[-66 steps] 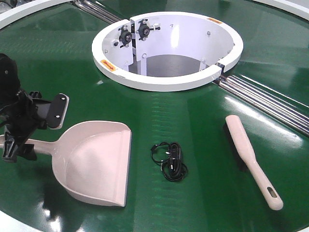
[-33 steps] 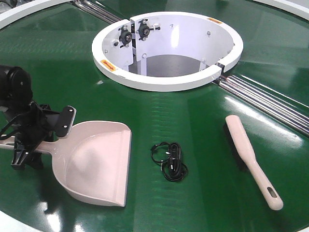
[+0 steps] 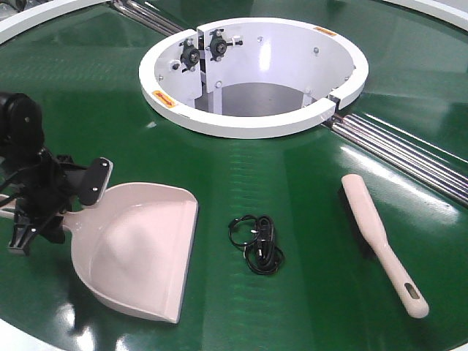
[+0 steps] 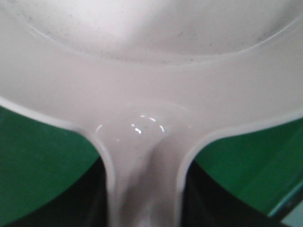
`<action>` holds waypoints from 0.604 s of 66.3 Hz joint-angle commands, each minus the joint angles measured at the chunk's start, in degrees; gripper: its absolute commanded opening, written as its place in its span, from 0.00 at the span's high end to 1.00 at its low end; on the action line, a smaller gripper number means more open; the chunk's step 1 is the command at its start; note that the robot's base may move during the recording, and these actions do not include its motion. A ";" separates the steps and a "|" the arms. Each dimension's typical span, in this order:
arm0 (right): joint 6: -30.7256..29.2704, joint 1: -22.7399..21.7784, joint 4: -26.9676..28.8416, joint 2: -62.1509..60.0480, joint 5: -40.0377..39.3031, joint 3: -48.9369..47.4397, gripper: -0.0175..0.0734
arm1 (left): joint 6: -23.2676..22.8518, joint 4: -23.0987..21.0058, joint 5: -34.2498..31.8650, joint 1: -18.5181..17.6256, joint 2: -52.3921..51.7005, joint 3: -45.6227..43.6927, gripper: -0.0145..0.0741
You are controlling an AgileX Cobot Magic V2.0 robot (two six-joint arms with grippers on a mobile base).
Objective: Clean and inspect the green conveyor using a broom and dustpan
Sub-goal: 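Lift the dustpan with the left gripper and angle it toward the cable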
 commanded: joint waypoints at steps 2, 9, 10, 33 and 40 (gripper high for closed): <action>-0.03 -0.32 0.03 -0.69 -4.35 1.22 0.82 | -1.30 -0.62 0.30 -0.36 -5.42 -1.55 0.85; -0.03 -0.32 0.03 -0.69 -4.35 1.22 0.82 | -3.15 -0.87 0.24 -1.00 -6.70 -1.55 0.85; -0.03 -0.32 0.03 -0.69 -4.35 1.22 0.82 | -3.26 -0.87 0.18 -1.17 -6.89 -1.55 0.85; -0.03 -0.32 0.03 -0.69 -4.35 1.22 0.82 | -9.21 -0.87 0.04 -6.74 -4.07 -4.46 0.85; -0.03 -0.32 0.03 -0.69 -4.35 1.22 0.82 | -10.52 -0.69 2.59 -7.64 -2.03 -7.36 0.85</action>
